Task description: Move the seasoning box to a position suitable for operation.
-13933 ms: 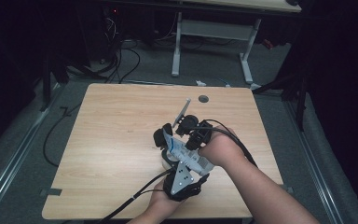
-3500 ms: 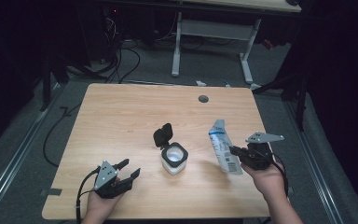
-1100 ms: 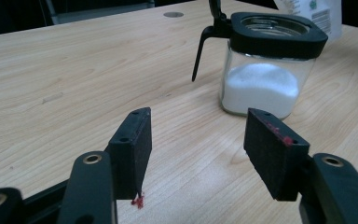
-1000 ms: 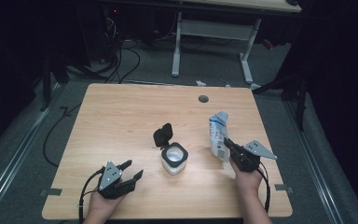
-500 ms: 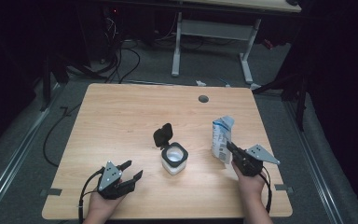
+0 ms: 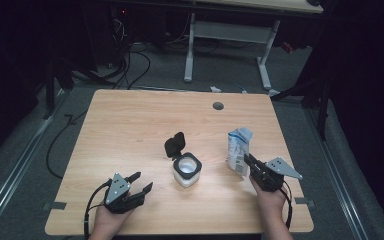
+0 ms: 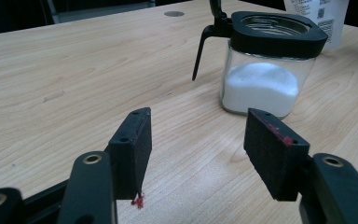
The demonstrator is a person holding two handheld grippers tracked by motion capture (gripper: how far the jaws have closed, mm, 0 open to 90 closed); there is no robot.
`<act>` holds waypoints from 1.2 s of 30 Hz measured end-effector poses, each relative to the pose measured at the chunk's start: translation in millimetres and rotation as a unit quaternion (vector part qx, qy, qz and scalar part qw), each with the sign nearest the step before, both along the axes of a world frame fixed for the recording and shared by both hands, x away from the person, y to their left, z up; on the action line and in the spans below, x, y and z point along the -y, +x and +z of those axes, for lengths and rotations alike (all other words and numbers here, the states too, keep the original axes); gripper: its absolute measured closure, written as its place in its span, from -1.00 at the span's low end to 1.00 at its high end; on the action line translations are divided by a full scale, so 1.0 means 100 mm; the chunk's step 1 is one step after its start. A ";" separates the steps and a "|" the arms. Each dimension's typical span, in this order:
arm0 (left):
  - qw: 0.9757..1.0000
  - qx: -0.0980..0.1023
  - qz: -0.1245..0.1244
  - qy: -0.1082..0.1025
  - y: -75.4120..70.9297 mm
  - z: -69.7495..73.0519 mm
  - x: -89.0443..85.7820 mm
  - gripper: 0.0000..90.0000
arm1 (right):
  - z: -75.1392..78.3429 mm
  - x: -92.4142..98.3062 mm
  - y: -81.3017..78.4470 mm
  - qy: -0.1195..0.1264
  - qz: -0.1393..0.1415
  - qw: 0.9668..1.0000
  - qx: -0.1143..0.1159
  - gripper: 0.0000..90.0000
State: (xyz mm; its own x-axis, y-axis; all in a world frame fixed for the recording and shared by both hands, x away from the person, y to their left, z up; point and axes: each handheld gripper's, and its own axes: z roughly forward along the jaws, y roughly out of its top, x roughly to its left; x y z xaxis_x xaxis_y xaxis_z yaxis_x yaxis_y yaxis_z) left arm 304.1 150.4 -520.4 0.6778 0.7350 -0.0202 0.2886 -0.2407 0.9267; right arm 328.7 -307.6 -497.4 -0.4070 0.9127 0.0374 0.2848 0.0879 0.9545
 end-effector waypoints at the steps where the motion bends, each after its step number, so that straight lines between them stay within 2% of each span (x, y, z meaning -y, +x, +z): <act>1: 1.000 0.000 0.000 0.000 0.00 0.00 0.00 -0.07 | 0.00 0.00 -0.01 -0.001 0.000 1.000 0.000 0.85; 16: 1.000 -0.009 -0.004 0.002 0.01 0.00 0.01 -0.06 | -0.04 -0.02 -0.12 -0.010 -0.004 1.000 -0.010 0.65; 24: 1.000 -0.011 -0.005 0.008 0.01 -0.01 0.03 -0.06 | -0.10 -0.01 -0.18 -0.002 -0.021 1.000 -0.016 0.55; 28: 1.000 -0.020 -0.002 0.009 0.02 -0.01 0.03 -0.06 | -0.12 -0.03 -0.21 0.001 -0.015 1.000 -0.020 0.46; 33: 1.000 -0.023 0.000 0.009 0.03 -0.01 0.03 -0.06 | -0.13 -0.09 -0.27 -0.020 -0.019 0.999 -0.022 0.39; 36: 0.999 -0.030 0.001 0.016 0.04 -0.02 0.04 -0.05 | -0.15 -0.11 -0.32 -0.027 -0.015 0.999 -0.025 0.36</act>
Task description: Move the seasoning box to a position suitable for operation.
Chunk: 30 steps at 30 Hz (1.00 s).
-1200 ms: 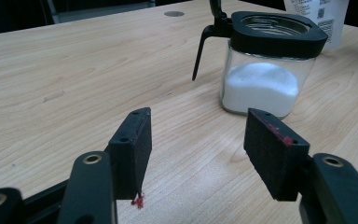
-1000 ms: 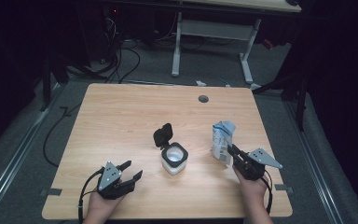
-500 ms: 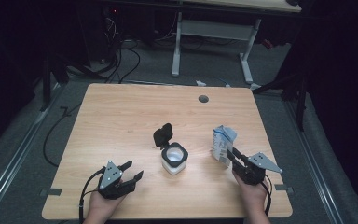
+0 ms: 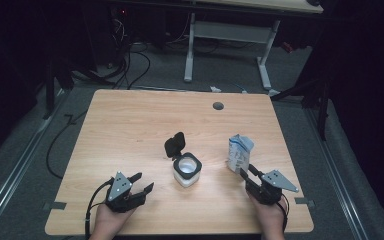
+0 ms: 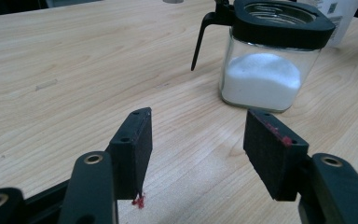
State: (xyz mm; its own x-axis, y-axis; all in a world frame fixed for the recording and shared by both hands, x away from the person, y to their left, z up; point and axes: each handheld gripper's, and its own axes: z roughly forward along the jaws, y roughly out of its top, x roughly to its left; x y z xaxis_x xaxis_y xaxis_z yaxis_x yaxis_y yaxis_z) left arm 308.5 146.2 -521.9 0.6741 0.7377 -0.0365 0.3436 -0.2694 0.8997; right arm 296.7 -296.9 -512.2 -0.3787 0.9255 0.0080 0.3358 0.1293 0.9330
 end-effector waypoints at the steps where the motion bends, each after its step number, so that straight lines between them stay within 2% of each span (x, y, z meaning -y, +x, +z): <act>1: 1.000 -0.002 -0.002 0.000 0.00 -0.01 0.00 -0.05 | -0.01 0.00 -0.02 0.002 0.001 1.000 -0.003 0.35; 5: 1.000 -0.009 -0.006 0.005 0.01 -0.01 0.02 -0.04 | -0.05 0.01 -0.06 -0.011 -0.005 1.000 -0.011 0.31; 9: 1.000 -0.008 -0.005 0.016 0.00 0.00 0.05 -0.03 | -0.05 0.03 -0.11 -0.004 -0.011 1.000 -0.015 0.28; 15: 1.000 -0.009 -0.002 0.011 0.00 0.01 0.06 -0.14 | -0.03 -0.02 -0.22 -0.013 -0.008 1.000 -0.017 0.23; 23: 1.000 -0.015 0.003 -0.002 0.00 0.02 0.06 -0.17 | 0.00 -0.12 -0.34 -0.035 -0.003 0.999 -0.015 0.25; 30: 1.000 -0.016 0.008 0.002 0.01 0.02 0.07 -0.15 | 0.01 -0.22 -0.35 -0.042 0.010 0.999 -0.015 0.28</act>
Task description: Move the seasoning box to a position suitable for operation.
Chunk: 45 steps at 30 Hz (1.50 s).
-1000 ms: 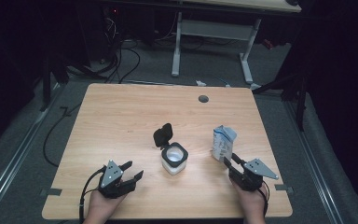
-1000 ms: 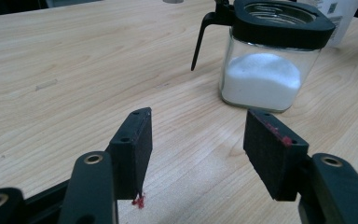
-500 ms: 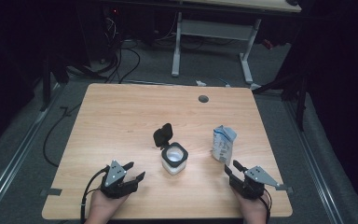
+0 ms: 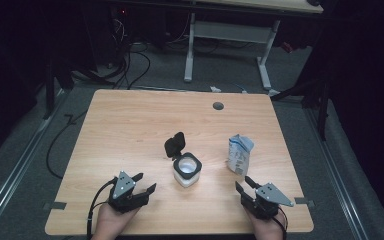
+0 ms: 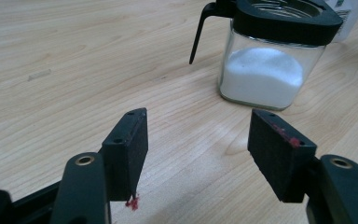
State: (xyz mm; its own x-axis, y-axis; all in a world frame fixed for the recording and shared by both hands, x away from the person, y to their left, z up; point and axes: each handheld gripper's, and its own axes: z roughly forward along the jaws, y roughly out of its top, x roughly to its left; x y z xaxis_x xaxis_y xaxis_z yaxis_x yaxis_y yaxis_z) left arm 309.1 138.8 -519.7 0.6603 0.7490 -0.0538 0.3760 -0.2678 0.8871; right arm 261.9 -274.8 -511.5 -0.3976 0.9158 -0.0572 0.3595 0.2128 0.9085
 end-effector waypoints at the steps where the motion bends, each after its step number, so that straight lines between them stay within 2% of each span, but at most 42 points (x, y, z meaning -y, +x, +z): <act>1: 1.000 0.000 -0.001 -0.001 0.00 0.00 0.00 -0.14 | 0.00 -0.01 0.00 -0.001 0.003 1.000 0.000 0.29; 7: 1.000 0.002 -0.006 0.003 0.00 -0.01 -0.01 -0.10 | -0.01 -0.11 0.03 -0.010 0.008 1.000 0.002 0.36; 13: 1.000 0.000 -0.003 -0.001 -0.01 -0.01 -0.01 -0.03 | -0.04 -0.23 0.06 -0.017 0.027 1.000 -0.001 0.35; 15: 1.000 -0.004 -0.001 -0.001 -0.01 -0.01 -0.01 -0.01 | -0.03 -0.28 0.10 -0.032 0.035 0.999 0.000 0.34; 19: 1.000 0.000 0.004 -0.010 -0.01 0.00 -0.01 0.06 | 0.03 -0.41 0.18 -0.031 0.050 0.998 0.009 0.34; 21: 1.000 0.000 0.006 -0.013 0.00 0.01 -0.01 0.11 | 0.05 -0.46 0.23 -0.029 0.055 0.998 0.010 0.27; 23: 1.000 -0.003 0.007 -0.013 0.02 0.02 -0.01 0.14 | 0.07 -0.52 0.27 -0.037 0.060 0.997 0.011 0.26; 25: 1.000 -0.005 0.009 -0.013 0.04 0.01 0.00 0.16 | 0.08 -0.55 0.34 -0.032 0.065 0.997 0.007 0.26; 28: 1.000 -0.004 0.009 -0.008 0.07 0.02 0.03 0.19 | 0.08 -0.57 0.43 -0.006 0.068 0.998 -0.004 0.30; 31: 1.000 -0.002 0.011 -0.003 0.11 0.02 0.06 0.23 | 0.06 -0.60 0.47 0.004 0.067 0.998 -0.007 0.33; 33: 1.000 -0.001 0.012 -0.003 0.14 0.02 0.08 0.26 | 0.04 -0.63 0.46 0.000 0.072 0.997 -0.009 0.34; 35: 1.000 -0.002 0.013 -0.007 0.17 0.03 0.09 0.31 | 0.03 -0.66 0.44 -0.016 0.074 0.997 -0.006 0.34; 40: 0.999 -0.008 0.021 -0.023 0.29 0.09 0.15 0.43 | 0.00 -0.66 0.42 0.002 0.082 0.996 -0.015 0.37; 45: 0.999 -0.007 0.025 -0.030 0.40 0.16 0.22 0.62 | -0.02 -0.70 0.41 0.001 0.089 0.996 -0.018 0.41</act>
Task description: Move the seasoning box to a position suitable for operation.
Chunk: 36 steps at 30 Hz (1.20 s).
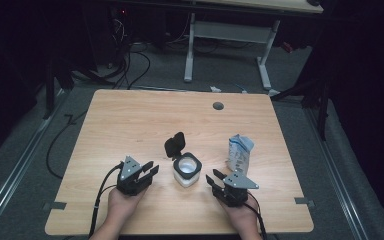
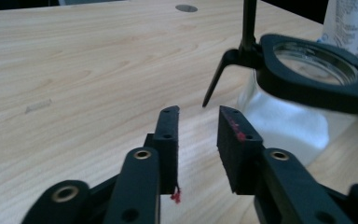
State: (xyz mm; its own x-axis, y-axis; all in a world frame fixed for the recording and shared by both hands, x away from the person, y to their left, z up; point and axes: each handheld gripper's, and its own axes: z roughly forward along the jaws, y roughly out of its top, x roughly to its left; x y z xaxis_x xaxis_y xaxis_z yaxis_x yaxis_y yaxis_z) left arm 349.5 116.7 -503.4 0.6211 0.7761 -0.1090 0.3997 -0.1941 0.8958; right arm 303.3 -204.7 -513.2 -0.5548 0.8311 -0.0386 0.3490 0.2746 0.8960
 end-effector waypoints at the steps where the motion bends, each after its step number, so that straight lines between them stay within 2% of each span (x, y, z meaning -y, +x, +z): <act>1: 1.000 0.000 0.000 -0.001 0.02 0.01 0.01 0.66 | 0.00 0.00 0.00 0.002 0.002 1.000 0.000 0.41; 4: 1.000 0.004 0.003 -0.005 0.07 0.05 0.05 0.77 | 0.00 -0.02 0.01 0.009 0.009 1.000 -0.002 0.48; 12: 1.000 0.014 0.009 -0.010 0.18 0.19 0.15 0.99 | -0.01 -0.13 0.05 0.001 0.015 1.000 -0.005 0.71; 16: 1.000 0.016 0.011 -0.013 0.22 0.25 0.19 1.00 | -0.01 -0.16 0.04 -0.006 0.021 1.000 -0.004 1.00; 29: 0.999 0.026 0.004 -0.028 0.24 0.37 0.25 1.00 | -0.06 -0.27 0.01 -0.014 0.041 0.999 -0.007 0.99; 36: 0.999 0.028 0.004 -0.029 0.23 0.39 0.26 1.00 | -0.05 -0.30 0.00 -0.014 0.043 0.999 -0.007 0.99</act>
